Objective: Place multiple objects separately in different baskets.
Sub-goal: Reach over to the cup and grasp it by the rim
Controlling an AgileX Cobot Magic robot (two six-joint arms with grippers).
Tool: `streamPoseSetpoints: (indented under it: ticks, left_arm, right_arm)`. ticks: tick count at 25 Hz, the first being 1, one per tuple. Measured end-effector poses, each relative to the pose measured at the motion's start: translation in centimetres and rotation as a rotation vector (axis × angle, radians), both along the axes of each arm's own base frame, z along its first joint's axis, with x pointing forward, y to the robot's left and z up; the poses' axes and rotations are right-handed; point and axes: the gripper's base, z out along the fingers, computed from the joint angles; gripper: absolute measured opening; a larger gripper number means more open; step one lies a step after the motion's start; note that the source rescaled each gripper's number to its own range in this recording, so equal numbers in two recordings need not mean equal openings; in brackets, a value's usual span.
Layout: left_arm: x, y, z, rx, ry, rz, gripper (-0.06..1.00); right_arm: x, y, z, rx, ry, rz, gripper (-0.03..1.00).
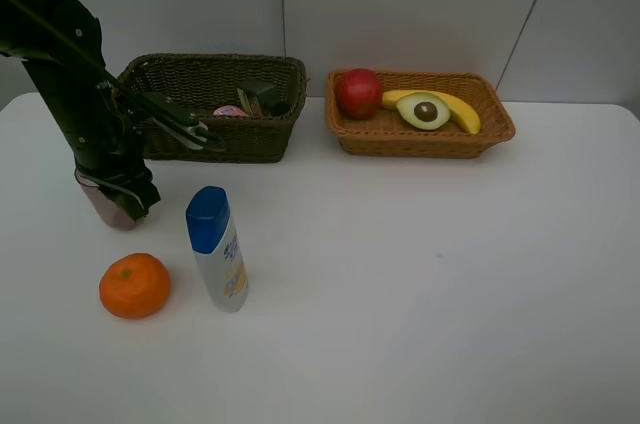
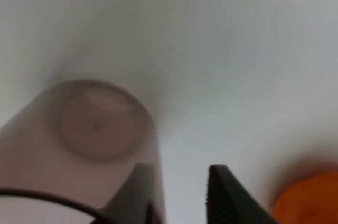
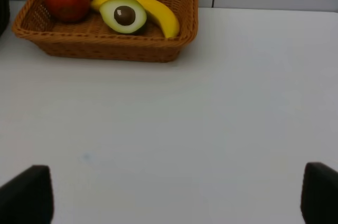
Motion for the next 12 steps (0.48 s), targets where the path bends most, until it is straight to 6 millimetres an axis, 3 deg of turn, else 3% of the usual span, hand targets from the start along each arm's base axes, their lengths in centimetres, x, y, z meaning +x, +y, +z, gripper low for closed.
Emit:
streamPoseSetpoints:
  ticks: [3,4,12]
  left_arm:
    - [0.02,0.07,0.00,0.008,-0.003,-0.008,0.03]
    - [0.03,0.09,0.00,0.010,-0.003,-0.010,0.00]
    - [0.04,0.12,0.00,0.013,-0.004,-0.012,0.00]
  right_arm:
    - [0.00,0.00,0.00,0.000,0.000,0.000,0.98]
    - [0.00,0.00,0.00,0.000,0.000,0.000,0.98]
    - [0.00,0.00,0.00,0.000,0.000,0.000,0.98]
